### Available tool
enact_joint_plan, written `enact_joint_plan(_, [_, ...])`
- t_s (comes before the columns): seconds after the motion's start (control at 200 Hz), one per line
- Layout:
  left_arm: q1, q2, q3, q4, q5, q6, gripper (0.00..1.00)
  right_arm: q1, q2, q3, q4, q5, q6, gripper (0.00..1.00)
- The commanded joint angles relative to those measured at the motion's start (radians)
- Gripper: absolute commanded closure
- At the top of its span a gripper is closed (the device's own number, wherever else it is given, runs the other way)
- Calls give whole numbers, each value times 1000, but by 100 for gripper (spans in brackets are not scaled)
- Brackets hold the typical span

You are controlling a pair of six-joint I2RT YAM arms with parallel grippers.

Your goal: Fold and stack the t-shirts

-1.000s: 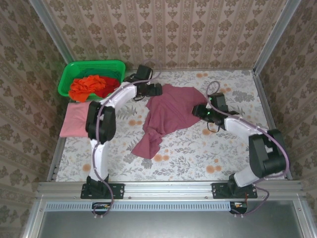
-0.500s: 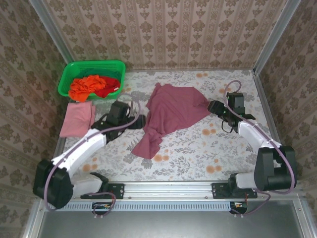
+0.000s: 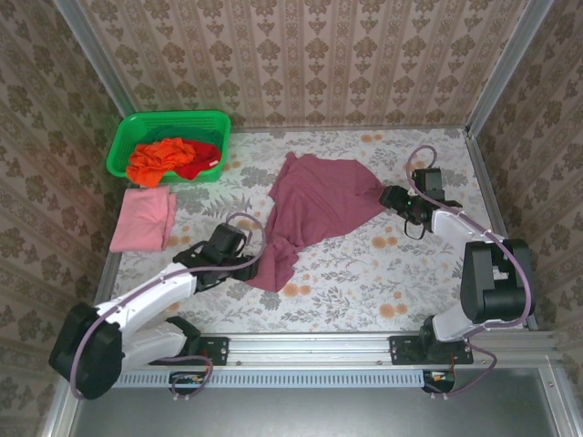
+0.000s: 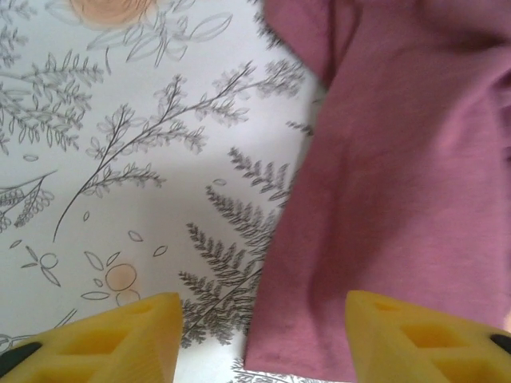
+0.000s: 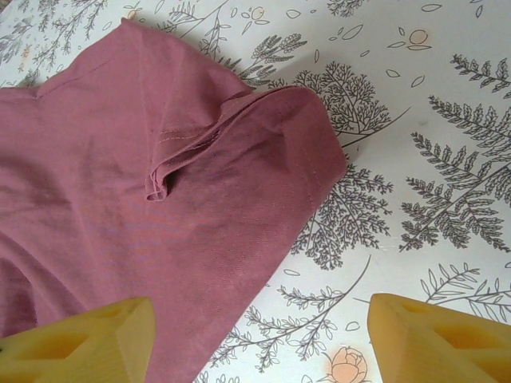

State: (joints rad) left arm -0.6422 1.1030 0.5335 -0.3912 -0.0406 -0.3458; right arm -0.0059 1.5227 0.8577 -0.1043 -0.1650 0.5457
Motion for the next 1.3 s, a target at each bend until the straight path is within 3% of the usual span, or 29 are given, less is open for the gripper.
enact_joint_plan(0.0, [-17, 61, 39, -27, -23, -12, 44, 0, 3, 16, 18, -15, 9, 28])
enact_joint_plan(0.215, [-60, 196, 61, -51, -16, -64, 44, 0, -1, 20, 6, -4, -3, 28])
enact_joint_plan(0.335, [-60, 253, 72, -66, -25, -85, 49, 0, 6, 38, 8, 3, -1, 28])
enact_joint_plan(0.515, [-64, 293, 60, -62, -24, -110, 78, 4, 91, 153, -46, 31, -61, 28])
enact_joint_plan(0.645, [-65, 280, 53, -37, -20, -109, 100, 37, 227, 307, -153, 150, -151, 29])
enact_joint_plan(0.775, [-63, 257, 48, -30, -27, -114, 100, 84, 356, 463, -266, 219, -196, 30])
enact_joint_plan(0.97, [-62, 212, 32, -23, -49, -124, 100, 154, 465, 541, -278, 195, -152, 32])
enact_joint_plan(1.2, [-56, 178, 23, -28, -63, -123, 100, 154, 581, 640, -300, 159, -85, 35])
enact_joint_plan(1.255, [-56, 173, 22, -25, -66, -125, 100, 150, 598, 657, -289, 150, -71, 40])
enact_joint_plan(1.3, [-54, 168, 19, -22, -71, -126, 100, 146, 613, 671, -284, 151, -64, 50])
